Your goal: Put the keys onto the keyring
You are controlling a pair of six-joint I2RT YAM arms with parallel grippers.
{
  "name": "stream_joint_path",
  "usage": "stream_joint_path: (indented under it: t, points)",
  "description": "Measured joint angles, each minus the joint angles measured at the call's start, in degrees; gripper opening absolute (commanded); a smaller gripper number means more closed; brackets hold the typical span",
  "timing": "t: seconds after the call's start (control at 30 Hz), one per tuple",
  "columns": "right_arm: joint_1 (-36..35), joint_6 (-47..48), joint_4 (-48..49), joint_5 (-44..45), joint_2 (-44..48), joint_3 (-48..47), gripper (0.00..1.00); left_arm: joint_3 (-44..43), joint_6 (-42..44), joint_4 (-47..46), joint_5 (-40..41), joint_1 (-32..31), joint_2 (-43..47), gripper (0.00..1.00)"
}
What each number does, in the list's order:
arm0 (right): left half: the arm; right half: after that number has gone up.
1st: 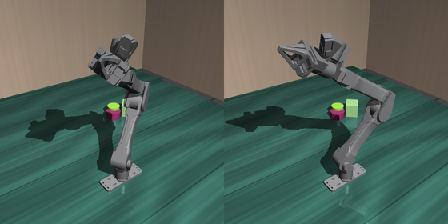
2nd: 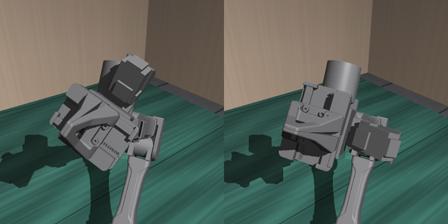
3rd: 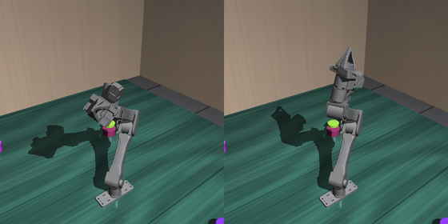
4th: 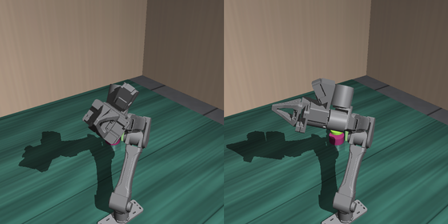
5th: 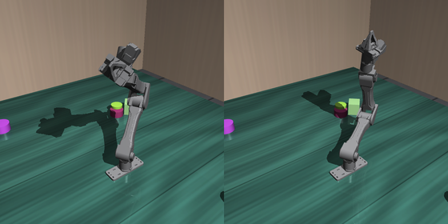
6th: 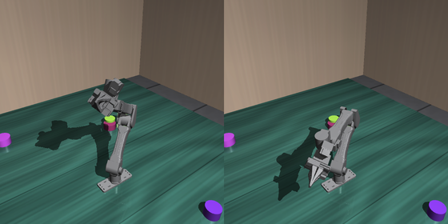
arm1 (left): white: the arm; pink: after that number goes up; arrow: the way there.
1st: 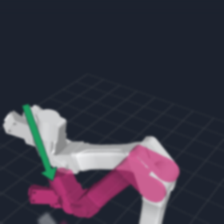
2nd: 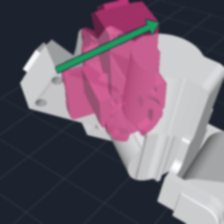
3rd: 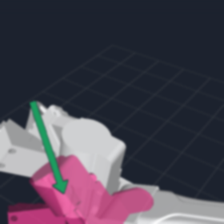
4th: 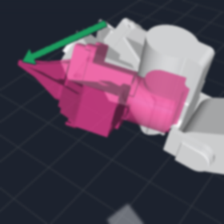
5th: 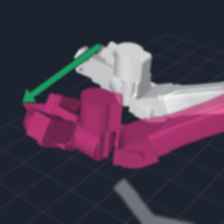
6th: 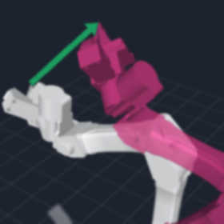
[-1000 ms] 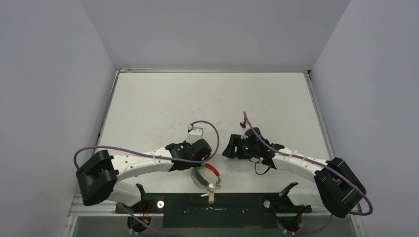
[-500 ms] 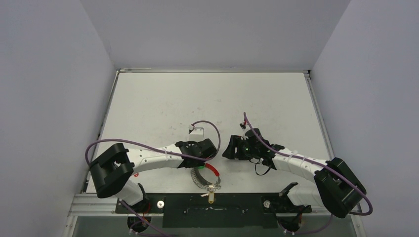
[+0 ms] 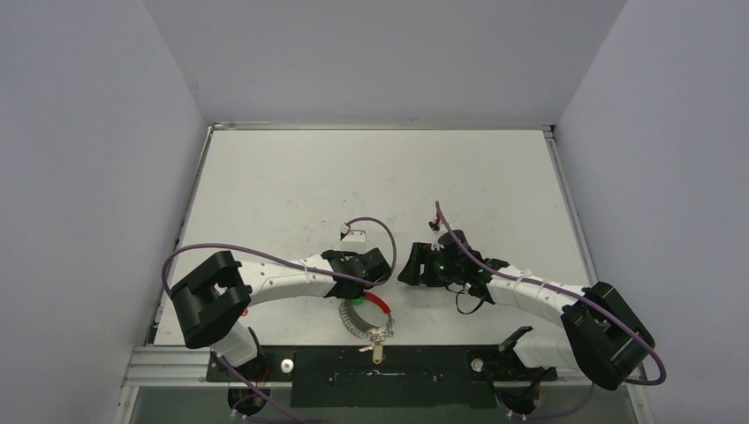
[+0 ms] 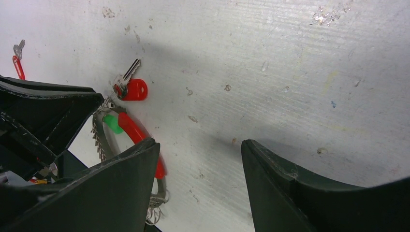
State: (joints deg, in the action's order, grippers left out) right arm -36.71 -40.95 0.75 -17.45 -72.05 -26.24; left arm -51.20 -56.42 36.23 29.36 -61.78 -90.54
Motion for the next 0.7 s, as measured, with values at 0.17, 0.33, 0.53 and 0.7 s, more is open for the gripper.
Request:
stream_joint_path:
  t: [0.17,0.33,0.53,0.7]
  points:
    - [0.0,0.0,0.0,0.0,0.0,0.0,0.64,-0.26,0.2,1.05,-0.02,0.0,-0.28,0.0]
    - [0.0,0.13,-0.07,0.0,0.04,0.0,0.65,-0.39,1.46,1.49,0.0,0.0,-0.26,0.0]
    - [0.0,1.66,-1.95,0.02,0.5,-0.55,0.71,-0.39,5.09,1.9,0.28,0.0,2.4,0.0]
    - [0.04,5.44,-4.2,-0.2,4.39,-2.49,0.75,-0.39,9.53,1.6,1.05,0.0,8.41,0.0]
